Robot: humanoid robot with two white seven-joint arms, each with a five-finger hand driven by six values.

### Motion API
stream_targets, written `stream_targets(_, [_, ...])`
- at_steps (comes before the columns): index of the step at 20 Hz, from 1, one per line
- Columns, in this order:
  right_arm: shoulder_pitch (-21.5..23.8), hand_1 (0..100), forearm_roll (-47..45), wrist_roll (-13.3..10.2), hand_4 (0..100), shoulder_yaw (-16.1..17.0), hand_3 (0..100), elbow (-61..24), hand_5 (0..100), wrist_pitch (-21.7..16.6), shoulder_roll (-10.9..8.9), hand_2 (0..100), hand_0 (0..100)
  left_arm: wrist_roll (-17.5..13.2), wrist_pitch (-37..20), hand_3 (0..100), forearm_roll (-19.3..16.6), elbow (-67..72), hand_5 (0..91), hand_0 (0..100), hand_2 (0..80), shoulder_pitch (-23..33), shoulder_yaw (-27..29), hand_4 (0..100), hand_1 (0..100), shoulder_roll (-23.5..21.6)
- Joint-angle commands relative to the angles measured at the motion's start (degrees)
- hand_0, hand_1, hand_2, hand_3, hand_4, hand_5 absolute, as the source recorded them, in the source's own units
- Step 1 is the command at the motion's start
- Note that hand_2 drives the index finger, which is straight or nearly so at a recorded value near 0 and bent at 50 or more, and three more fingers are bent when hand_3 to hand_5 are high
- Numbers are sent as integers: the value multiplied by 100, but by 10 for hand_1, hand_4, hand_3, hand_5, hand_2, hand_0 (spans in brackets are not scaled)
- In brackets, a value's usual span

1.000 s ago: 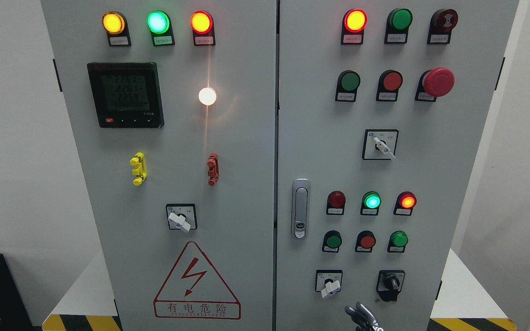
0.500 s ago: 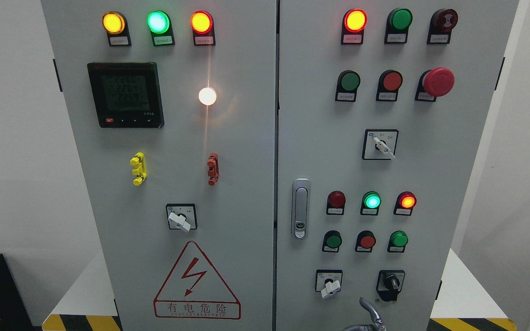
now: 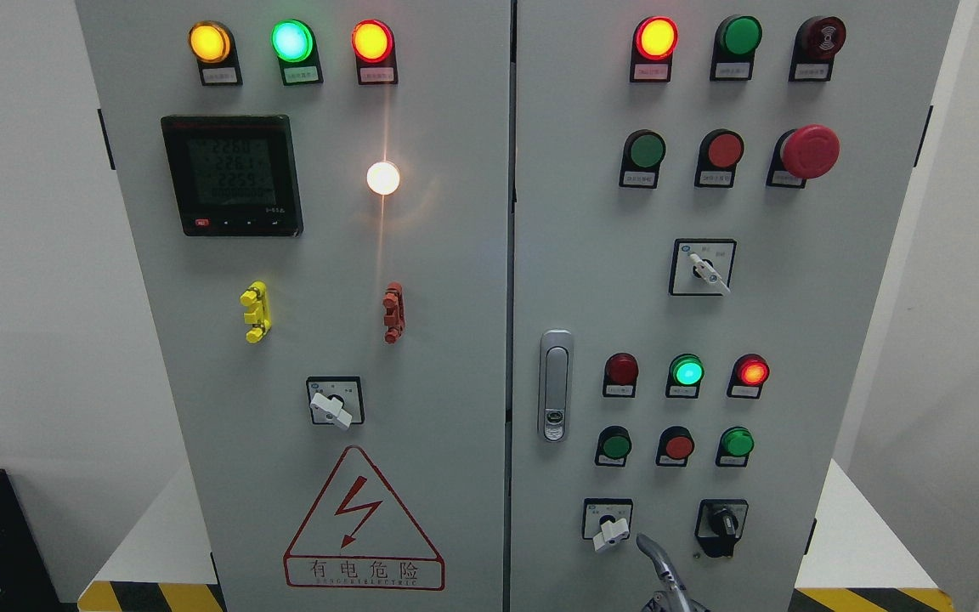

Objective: Press green start button
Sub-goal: 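Raise the right hand toward the lower green push button on the cabinet door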

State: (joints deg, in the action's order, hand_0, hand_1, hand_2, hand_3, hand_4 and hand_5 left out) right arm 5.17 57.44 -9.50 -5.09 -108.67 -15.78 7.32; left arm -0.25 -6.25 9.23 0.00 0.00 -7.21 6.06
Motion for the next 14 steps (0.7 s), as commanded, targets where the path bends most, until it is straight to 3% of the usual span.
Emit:
stream_targets(1, [-253, 413, 1181, -263, 840, -9, 786, 355, 994, 13, -2, 0, 307, -2, 1, 0, 0, 167, 0, 120, 0, -158, 0, 0, 556, 0])
stream_targets(7, [-622, 390, 1533, -509, 813, 8, 731, 785, 950, 154, 6, 0, 344, -2, 1, 0, 0, 167, 0, 120, 0, -158, 0, 0, 556, 0])
stream_targets(14, [-911, 382, 1833, -509, 782, -27, 674, 1014, 907, 575, 6, 0, 406, -2, 1, 0, 0, 167, 0, 120, 0, -150, 0, 0, 556, 0])
